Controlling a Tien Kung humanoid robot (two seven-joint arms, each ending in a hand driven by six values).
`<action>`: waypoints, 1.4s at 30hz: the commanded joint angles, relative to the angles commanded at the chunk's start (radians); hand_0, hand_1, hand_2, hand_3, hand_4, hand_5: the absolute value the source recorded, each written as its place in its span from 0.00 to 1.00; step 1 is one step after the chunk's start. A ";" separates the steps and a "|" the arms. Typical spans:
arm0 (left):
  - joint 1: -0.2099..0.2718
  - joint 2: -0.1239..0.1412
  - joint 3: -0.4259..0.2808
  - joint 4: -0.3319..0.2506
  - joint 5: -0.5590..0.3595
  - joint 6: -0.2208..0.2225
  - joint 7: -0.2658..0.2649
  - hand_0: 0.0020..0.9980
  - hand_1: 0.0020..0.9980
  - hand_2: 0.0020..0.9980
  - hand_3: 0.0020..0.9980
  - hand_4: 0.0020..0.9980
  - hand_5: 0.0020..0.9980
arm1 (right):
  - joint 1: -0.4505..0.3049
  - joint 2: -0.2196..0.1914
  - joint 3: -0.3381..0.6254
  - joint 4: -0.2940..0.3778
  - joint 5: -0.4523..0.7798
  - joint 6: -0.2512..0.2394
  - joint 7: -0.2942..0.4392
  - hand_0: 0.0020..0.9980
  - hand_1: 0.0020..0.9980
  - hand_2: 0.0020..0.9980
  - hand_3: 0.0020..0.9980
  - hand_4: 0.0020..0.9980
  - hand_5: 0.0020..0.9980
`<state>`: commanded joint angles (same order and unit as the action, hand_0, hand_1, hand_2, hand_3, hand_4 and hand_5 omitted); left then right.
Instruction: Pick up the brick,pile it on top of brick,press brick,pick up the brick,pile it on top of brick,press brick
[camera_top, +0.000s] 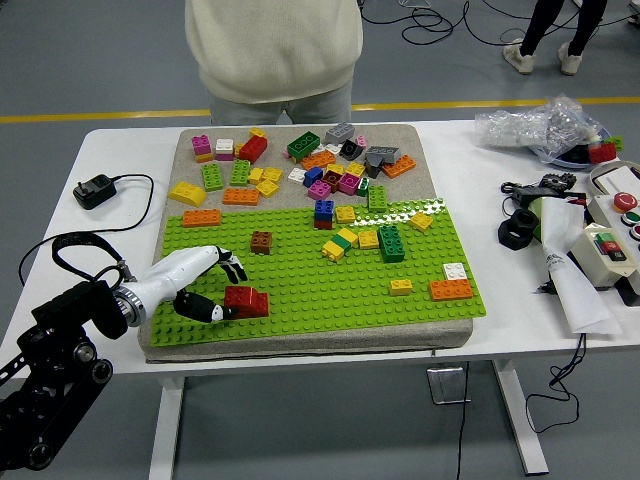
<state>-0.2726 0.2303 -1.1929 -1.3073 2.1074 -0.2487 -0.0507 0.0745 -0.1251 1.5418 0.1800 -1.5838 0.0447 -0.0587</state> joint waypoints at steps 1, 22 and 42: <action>0.000 0.000 0.000 0.000 0.000 0.000 0.000 0.80 0.76 0.61 0.60 0.85 0.12 | 0.000 0.000 0.000 0.000 0.000 0.000 0.000 0.76 0.68 0.72 0.75 1.00 0.69; 0.003 0.003 -0.008 -0.004 -0.003 -0.028 0.000 0.82 0.77 0.63 0.61 0.87 0.14 | -0.001 0.000 0.000 0.000 0.003 -0.001 0.000 0.76 0.68 0.72 0.75 1.00 0.69; 0.010 0.011 -0.011 -0.020 0.002 -0.040 0.004 0.82 0.78 0.65 0.63 0.90 0.17 | -0.002 0.001 0.002 0.000 -0.001 0.000 0.000 0.76 0.68 0.72 0.75 1.00 0.69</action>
<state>-0.2627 0.2409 -1.2037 -1.3269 2.1091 -0.2884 -0.0472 0.0726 -0.1243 1.5437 0.1800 -1.5849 0.0445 -0.0587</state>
